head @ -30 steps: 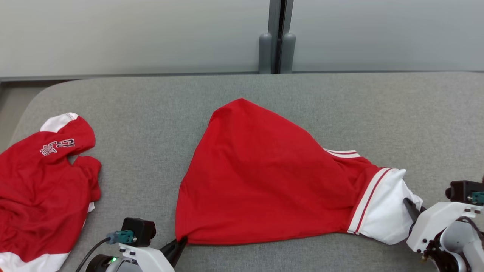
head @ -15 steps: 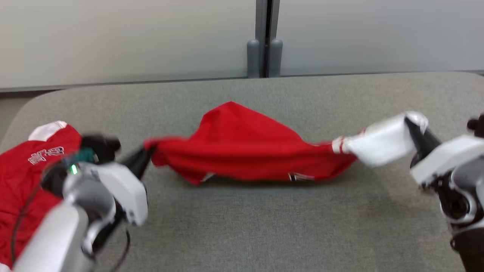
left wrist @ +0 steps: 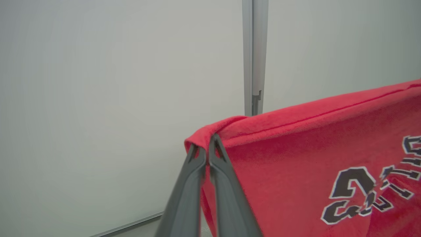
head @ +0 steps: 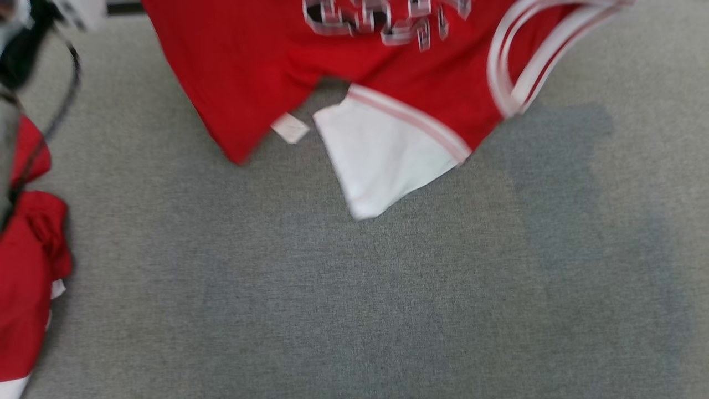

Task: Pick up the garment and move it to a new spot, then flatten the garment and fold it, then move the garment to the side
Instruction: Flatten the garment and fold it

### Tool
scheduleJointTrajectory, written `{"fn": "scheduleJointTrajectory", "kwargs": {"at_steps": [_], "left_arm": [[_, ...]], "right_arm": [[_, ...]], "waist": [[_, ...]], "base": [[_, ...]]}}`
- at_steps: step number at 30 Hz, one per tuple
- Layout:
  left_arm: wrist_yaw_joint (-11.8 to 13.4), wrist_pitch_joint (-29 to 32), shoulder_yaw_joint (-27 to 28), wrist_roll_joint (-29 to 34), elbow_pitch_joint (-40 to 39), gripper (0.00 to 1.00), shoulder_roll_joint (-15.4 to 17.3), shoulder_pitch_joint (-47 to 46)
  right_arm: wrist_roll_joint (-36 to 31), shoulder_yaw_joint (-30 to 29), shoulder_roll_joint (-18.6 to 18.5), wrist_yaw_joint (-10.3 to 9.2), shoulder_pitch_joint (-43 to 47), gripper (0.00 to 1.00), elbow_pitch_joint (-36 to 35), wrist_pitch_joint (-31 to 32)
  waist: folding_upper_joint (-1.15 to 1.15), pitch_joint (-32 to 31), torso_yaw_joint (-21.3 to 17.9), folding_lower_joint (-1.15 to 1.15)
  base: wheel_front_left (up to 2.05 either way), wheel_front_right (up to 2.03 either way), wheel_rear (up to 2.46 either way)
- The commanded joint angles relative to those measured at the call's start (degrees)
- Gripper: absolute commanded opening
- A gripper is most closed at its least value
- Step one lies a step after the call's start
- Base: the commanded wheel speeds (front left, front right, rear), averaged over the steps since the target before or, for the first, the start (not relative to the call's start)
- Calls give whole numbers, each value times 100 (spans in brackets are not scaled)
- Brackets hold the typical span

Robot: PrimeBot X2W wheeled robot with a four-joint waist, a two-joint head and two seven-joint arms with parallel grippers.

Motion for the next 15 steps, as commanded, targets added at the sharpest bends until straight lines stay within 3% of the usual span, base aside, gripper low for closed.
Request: {"fn": "scheduleJointTrajectory", "kwargs": {"at_steps": [1,7,15], "left_arm": [[0,-105,-88,-37,171,0,45,-395],[3,-627,-447,-173,952,0,184,-1898],[3,-1015,-998,-369,1738,0,254,-3061]], "right_arm": [[66,36,-22,11,-331,0,92,-130],[96,312,-113,11,-1760,0,559,-620],[159,706,-274,11,-3147,0,1074,-1101]], "waist": [[0,493,-86,0],[0,860,-170,0],[0,1054,-257,0]], "base": [[0,0,0],[0,0,0],[0,0,0]]}}
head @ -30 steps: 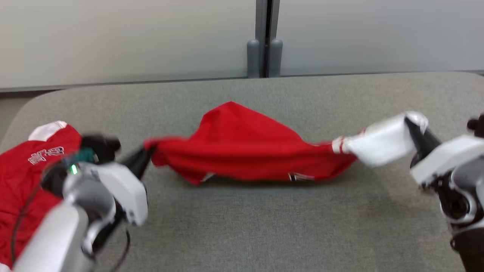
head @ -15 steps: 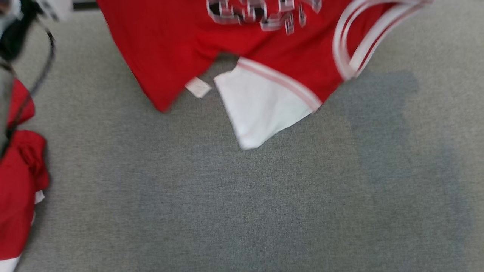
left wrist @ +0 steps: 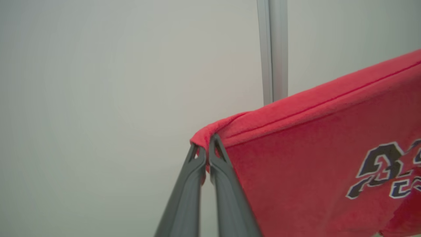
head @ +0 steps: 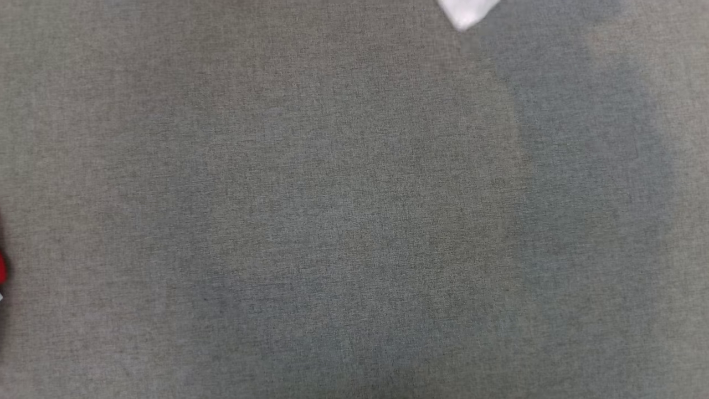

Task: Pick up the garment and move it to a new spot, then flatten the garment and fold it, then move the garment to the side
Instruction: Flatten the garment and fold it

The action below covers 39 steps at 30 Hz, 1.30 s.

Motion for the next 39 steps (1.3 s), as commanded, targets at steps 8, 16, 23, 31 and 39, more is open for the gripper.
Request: {"fn": "scheduleJointTrajectory", "kwargs": {"at_steps": [8,16,23,31,39], "left_arm": [[8,-330,-552,-639,467,0,-15,-8],[8,-470,-1309,-1418,342,0,195,1063],[8,-62,-1956,-1922,246,0,478,2154],[8,831,-2509,-2821,-427,0,815,3750],[12,1597,-3081,-3283,-1688,0,1506,5029]], "right_arm": [[192,673,-149,11,-331,0,271,-101],[503,1626,-384,11,711,0,334,129],[803,2360,-817,11,1884,0,157,372],[1279,3134,-1493,7,3526,0,-198,1223],[1556,3568,-2390,6,5030,0,-1085,2233]], "waist": [[0,74,-2,0],[0,-309,-24,0],[0,-1031,-60,0],[0,-2164,-166,0],[0,-2906,-233,0]], "base": [[0,0,0],[0,0,0],[0,0,0],[0,0,0],[0,0,0]]}}
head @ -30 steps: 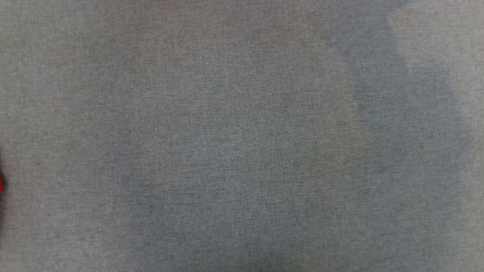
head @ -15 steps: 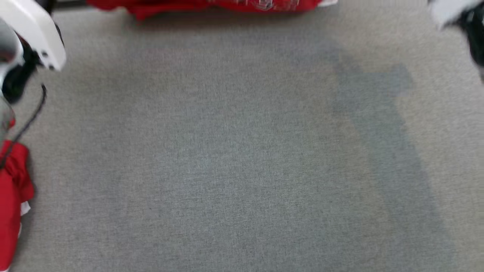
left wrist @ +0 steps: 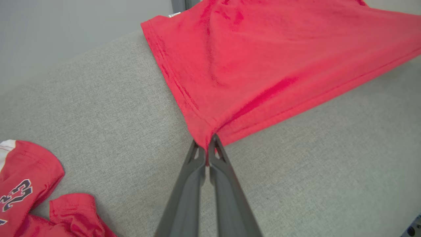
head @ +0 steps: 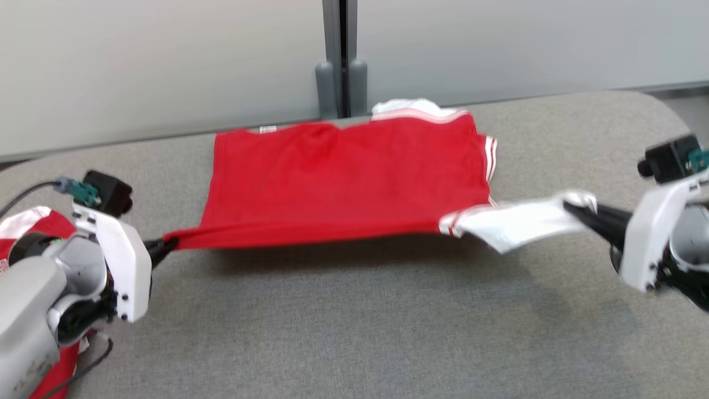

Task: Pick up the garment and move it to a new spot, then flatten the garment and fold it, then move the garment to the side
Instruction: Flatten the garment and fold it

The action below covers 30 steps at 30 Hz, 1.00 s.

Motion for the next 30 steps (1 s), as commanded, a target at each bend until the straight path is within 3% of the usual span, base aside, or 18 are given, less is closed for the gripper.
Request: {"fn": "scheduleJointTrajectory", "kwargs": {"at_steps": [1,12,17,24,30], "left_arm": [[24,36,-32,16,-118,0,107,94],[573,1185,-512,-461,-2350,0,1277,1083],[936,1763,-628,-880,-3182,0,1710,1357],[1196,2192,-591,-1072,-3617,0,1944,1207],[1125,2573,-500,-1139,-3392,0,1715,801]], "right_arm": [[-6,6,-201,-1,195,0,-79,103],[87,-505,-1398,-1,2074,0,-1864,1265],[9,-1075,-1673,-1,2838,0,-2427,1693],[-333,-2055,-1375,-1,3442,0,-2848,2350],[-715,-2845,-688,-1,3411,0,-3113,3046]], "waist": [[0,-270,-54,0],[0,-538,-24,0],[0,-542,21,0],[0,-430,27,0],[0,-93,28,0]], "base": [[0,0,0],[0,0,0],[0,0,0],[0,0,0],[0,0,0]]}}
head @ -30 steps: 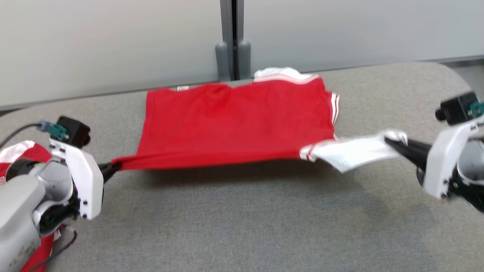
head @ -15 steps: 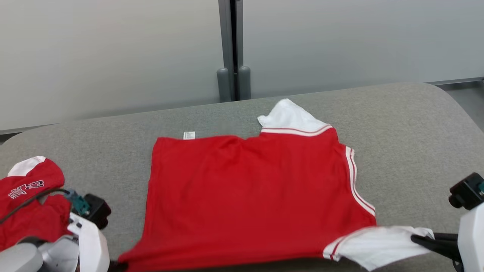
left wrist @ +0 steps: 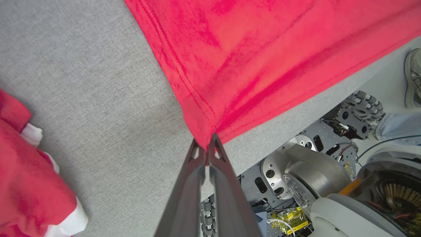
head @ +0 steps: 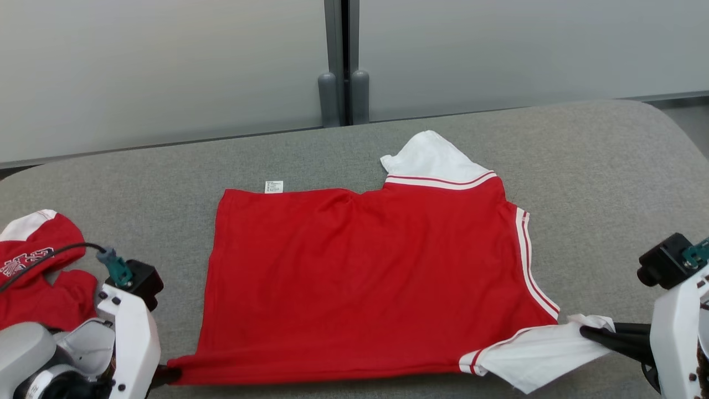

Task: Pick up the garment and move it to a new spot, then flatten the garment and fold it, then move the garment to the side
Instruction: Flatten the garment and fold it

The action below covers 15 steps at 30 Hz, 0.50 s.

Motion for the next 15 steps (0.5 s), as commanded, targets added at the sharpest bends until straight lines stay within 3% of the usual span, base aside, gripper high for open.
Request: {"fn": "scheduleJointTrajectory", "kwargs": {"at_steps": [1,8,15], "left_arm": [[-44,112,42,-19,139,0,-86,-183],[-267,764,87,-37,1015,0,-588,-887],[-469,1022,179,-73,1789,0,-1106,-1435]], "right_arm": [[-113,-162,135,-1,-110,0,-17,173],[-609,-711,968,-1,-709,0,227,1073],[-1115,-954,1601,-1,-1388,0,752,1412]], "waist": [[0,195,9,0],[0,740,24,0],[0,1076,27,0]], "base": [[0,0,0],[0,0,0],[0,0,0]]}}
